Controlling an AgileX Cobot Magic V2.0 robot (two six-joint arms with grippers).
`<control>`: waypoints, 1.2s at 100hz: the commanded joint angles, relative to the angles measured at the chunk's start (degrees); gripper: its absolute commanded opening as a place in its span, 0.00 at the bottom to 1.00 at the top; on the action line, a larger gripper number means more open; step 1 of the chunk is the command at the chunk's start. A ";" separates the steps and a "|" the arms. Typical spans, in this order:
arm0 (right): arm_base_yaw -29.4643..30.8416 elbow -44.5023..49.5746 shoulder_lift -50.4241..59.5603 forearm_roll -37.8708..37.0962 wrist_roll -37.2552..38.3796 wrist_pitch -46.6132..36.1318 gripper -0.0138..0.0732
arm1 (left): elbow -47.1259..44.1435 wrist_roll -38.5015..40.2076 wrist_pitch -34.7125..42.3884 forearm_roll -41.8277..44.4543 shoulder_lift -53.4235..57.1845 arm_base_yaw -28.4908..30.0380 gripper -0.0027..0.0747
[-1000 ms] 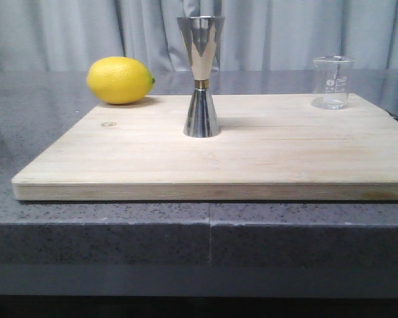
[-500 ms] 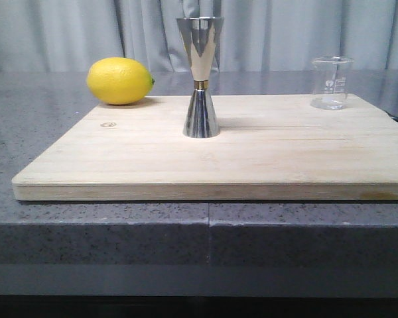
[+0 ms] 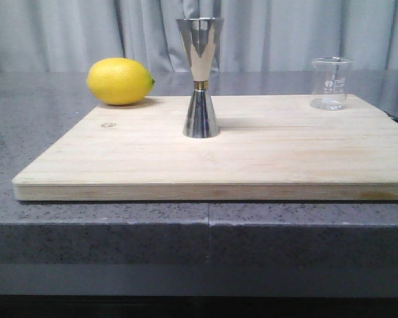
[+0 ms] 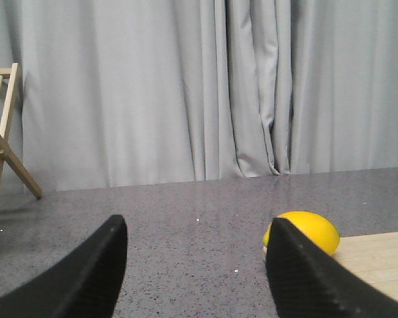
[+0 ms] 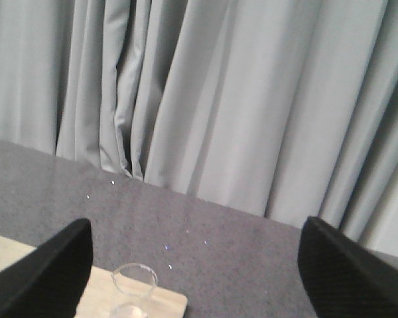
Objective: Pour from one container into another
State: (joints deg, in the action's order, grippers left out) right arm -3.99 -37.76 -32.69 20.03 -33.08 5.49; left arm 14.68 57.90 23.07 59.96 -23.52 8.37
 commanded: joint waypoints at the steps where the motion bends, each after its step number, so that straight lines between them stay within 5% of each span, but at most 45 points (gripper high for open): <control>1: 3.09 -1.42 0.62 -0.95 -0.67 1.51 0.81 | 1.54 0.59 3.12 -2.19 -0.12 0.05 0.59; 15: 8.03 -0.47 0.70 -1.04 -0.67 7.61 0.81 | 1.54 0.79 5.90 -2.19 -0.12 0.05 0.59; 47: 10.00 8.59 0.70 7.01 -0.04 -11.35 0.81 | 1.54 0.79 6.89 -2.19 -0.12 0.05 0.59; 91: 10.00 9.46 0.70 7.01 -0.04 -12.24 0.80 | 1.54 0.79 7.52 -2.19 -0.12 0.05 0.58; 104: 10.00 9.46 0.70 7.01 -0.04 -12.24 0.66 | 1.54 0.79 7.52 -2.19 -0.12 0.05 0.49; 120: 10.00 9.46 0.70 7.01 -0.04 -12.13 0.34 | 1.54 0.79 7.52 -2.19 -0.12 0.05 0.21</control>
State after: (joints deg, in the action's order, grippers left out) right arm 5.64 -26.78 -32.04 26.83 -33.08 -2.08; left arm 14.68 57.93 28.18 59.96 -23.52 8.47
